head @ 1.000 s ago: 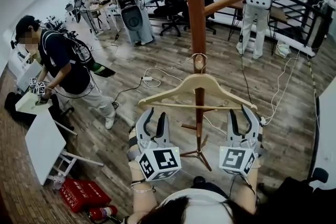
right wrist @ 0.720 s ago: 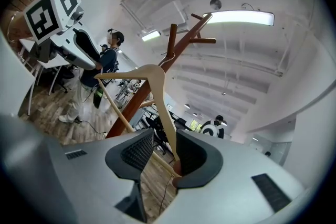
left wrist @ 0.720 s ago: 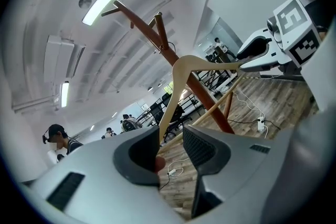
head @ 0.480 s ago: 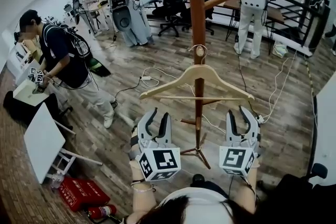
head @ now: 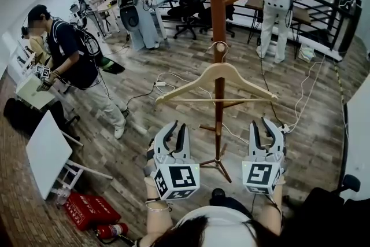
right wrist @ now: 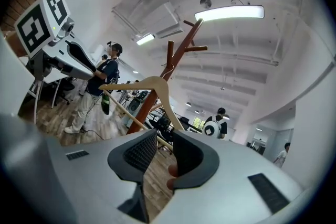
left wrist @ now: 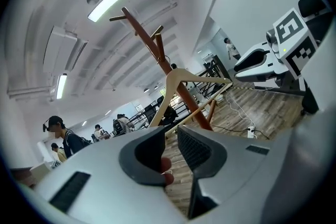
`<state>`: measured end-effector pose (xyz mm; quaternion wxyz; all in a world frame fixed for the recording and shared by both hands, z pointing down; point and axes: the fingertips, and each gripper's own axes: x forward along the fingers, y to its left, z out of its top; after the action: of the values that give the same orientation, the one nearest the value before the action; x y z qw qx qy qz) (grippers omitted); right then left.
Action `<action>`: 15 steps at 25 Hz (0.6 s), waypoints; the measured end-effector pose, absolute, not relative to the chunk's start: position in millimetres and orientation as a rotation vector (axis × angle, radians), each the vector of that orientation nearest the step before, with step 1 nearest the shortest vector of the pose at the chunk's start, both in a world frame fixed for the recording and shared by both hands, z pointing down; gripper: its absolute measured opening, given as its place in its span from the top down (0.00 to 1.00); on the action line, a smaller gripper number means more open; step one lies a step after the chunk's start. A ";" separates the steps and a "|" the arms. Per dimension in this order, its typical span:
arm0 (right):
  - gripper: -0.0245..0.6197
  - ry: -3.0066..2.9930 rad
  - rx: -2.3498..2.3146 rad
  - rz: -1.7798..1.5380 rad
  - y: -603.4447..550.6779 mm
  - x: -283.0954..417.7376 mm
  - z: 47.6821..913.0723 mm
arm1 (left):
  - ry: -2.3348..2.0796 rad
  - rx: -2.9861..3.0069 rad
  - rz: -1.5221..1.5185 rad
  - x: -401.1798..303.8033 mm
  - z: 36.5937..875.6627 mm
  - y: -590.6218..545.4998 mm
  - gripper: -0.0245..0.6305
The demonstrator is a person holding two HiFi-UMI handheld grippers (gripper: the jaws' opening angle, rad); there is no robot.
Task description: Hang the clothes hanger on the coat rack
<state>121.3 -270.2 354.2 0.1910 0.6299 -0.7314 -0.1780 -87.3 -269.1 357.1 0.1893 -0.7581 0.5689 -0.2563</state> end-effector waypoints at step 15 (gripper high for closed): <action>0.86 -2.153 1.841 -0.361 -231.1 109.2 352.2 | 1.638 -2.229 -0.614 -96.0 359.0 -230.8 0.92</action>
<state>109.2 -231.1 352.2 0.1422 0.6381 -0.7462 -0.1252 -96.0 -230.8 359.0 0.1535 -0.7774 0.5711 -0.2143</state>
